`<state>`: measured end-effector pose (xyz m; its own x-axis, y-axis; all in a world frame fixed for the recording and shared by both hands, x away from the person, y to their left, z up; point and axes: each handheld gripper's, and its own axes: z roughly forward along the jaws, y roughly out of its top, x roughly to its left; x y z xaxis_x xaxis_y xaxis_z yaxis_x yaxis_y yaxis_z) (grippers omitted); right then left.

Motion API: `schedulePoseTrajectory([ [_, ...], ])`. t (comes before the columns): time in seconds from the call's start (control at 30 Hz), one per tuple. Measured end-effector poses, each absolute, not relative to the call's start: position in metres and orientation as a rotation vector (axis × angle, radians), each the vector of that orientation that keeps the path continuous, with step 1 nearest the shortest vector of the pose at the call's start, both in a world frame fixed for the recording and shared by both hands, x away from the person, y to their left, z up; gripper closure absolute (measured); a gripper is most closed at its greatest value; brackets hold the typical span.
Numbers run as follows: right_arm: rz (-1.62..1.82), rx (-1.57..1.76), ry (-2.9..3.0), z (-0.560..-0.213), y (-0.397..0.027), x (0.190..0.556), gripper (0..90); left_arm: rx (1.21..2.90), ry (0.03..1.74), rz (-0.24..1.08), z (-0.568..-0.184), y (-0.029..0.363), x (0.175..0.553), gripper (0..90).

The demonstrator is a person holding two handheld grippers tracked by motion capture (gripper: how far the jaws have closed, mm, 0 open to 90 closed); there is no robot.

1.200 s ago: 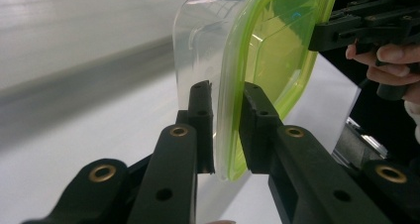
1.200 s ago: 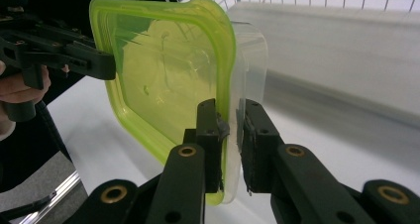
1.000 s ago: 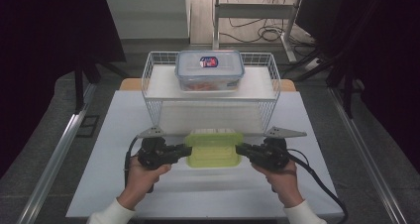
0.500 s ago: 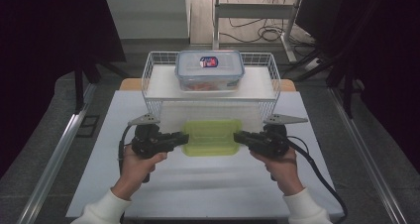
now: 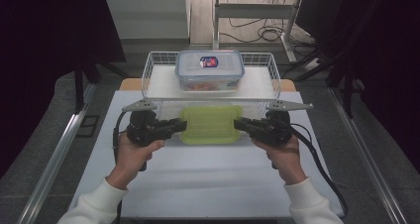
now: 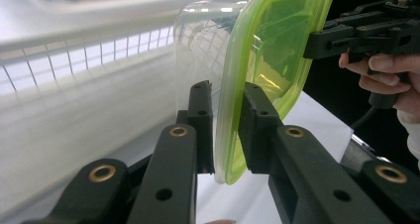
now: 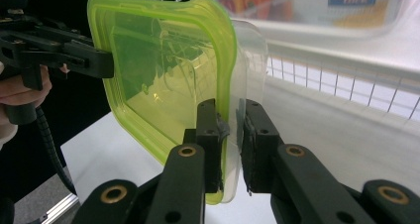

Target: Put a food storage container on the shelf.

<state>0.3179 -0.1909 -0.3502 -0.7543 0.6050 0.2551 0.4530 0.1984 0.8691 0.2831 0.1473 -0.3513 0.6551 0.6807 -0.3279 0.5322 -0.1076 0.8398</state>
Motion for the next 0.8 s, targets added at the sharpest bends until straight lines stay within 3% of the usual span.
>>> schedulePoseTrajectory([
  [0.8, 1.618, 0.991, 2.284, -0.304, -0.185, 0.337, 79.5, 1.748, 0.945, 0.239, -0.301, 0.152, 0.301, 78.1],
])
